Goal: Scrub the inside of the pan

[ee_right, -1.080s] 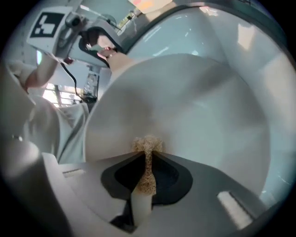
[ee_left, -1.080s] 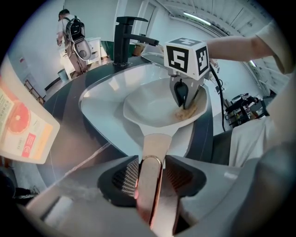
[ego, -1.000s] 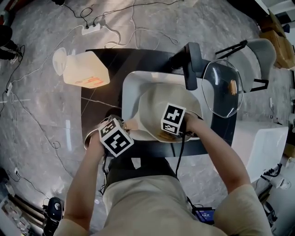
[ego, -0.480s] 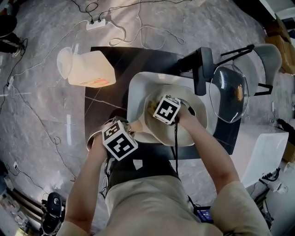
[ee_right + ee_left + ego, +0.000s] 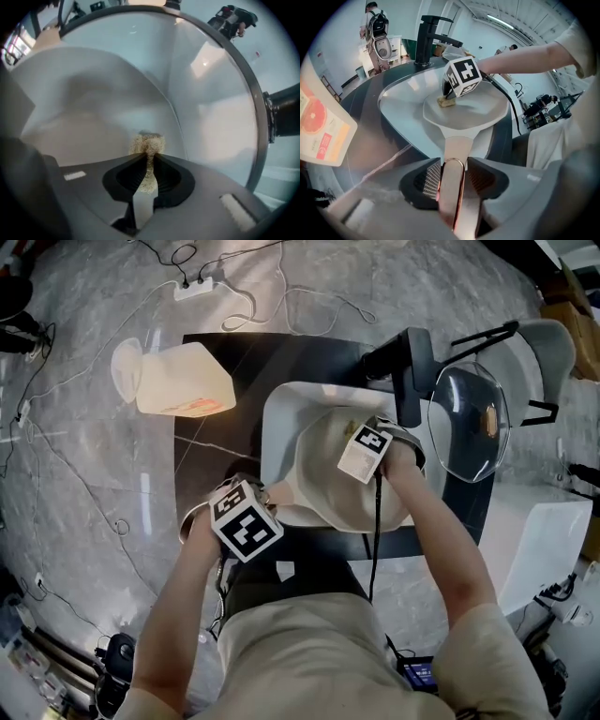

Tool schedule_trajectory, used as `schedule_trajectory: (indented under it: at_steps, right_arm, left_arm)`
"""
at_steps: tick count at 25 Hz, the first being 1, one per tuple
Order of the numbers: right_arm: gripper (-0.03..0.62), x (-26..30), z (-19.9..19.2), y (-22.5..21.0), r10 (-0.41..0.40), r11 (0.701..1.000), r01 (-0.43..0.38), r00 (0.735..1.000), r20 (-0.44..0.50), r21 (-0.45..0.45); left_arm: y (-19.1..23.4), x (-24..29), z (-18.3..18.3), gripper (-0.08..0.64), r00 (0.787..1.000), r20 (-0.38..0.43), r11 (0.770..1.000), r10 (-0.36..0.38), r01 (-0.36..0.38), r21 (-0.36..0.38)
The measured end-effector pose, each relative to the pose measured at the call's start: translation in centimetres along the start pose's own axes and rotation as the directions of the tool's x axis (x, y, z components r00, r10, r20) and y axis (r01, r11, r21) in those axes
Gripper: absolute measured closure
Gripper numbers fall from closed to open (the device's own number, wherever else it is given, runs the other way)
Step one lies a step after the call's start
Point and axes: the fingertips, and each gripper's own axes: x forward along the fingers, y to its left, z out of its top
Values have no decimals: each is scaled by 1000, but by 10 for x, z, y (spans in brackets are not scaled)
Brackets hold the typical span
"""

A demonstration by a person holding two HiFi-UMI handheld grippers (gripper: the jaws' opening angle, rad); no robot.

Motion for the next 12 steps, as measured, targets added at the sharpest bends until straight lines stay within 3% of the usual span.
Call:
schedule_trajectory:
  at_steps: [3,5,8,12]
  right_arm:
    - [543,0,-30,1,-52,996,41,990,-128,-84]
    - [545,-3,-52,7,-32,994,8,974,-222,-107]
    - [546,-15,-80,31,58,985,-111,935,-351,-132]
    - [548,-46,-98,78,234,952,-293,882,-410,-87]
  left_arm:
    - [0,0,0,374,1000,-2,1000,-2,2,-3]
    - [0,1,0,373,1000,1,1000,2,-2,0]
    - [0,0,-1,373,1000,5,1000,5,-5,-1]
    - [0,1,1,373,1000,15,1000,7,-7,0]
